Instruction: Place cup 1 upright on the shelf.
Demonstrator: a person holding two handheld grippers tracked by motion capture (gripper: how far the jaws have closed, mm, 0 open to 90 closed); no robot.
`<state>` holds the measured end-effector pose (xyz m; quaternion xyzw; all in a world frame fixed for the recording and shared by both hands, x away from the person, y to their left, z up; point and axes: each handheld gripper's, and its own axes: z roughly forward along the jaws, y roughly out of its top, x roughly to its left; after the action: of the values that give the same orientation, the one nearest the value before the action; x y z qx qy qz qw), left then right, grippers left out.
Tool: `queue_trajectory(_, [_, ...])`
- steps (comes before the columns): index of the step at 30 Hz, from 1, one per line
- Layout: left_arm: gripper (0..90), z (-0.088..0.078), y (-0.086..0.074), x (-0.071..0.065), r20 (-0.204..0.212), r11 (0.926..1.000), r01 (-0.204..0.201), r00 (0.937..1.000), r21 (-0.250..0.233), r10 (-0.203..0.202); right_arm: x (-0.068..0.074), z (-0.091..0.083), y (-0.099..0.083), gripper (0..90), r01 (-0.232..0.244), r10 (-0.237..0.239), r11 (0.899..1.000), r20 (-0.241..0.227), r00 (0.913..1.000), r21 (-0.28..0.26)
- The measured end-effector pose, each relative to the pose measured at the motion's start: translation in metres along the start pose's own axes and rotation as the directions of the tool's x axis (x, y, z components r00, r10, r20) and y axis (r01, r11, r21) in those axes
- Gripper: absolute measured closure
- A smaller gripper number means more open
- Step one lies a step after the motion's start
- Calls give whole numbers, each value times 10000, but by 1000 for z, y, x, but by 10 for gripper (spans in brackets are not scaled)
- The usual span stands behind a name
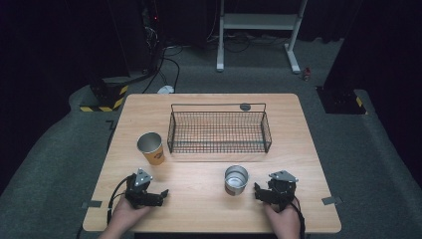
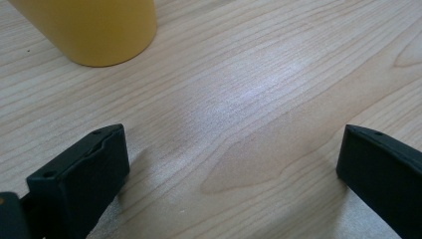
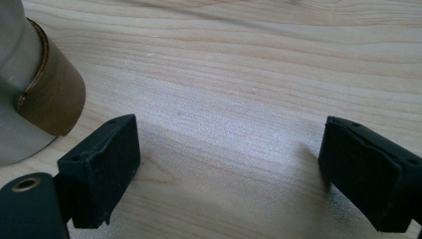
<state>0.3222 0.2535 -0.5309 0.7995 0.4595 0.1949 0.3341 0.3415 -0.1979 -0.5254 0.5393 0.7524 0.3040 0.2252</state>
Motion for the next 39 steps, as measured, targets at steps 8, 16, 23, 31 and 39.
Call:
queue_trajectory(8, [4,1,1,0,26,10000,24,10000,25,-24,0,0,0,95,-3,3,10000,-1,10000,2])
queue_trajectory(16, [5,0,0,-1,-23,10000,53,10000,-1,-53,0,0,0,95,-5,5,10000,-4,10000,1])
queue_trajectory(23, [9,0,0,-1,-77,10000,76,9999,11,-76,0,0,0,95,-7,7,10000,-7,10000,2])
queue_trajectory(31, [12,-1,-1,-4,-106,10000,69,9999,21,-69,0,0,0,95,0,0,10000,0,10000,-4])
queue_trajectory(39, [4,0,1,-4,-95,9999,54,9999,93,-53,0,0,0,96,-4,4,10000,-4,10000,-3])
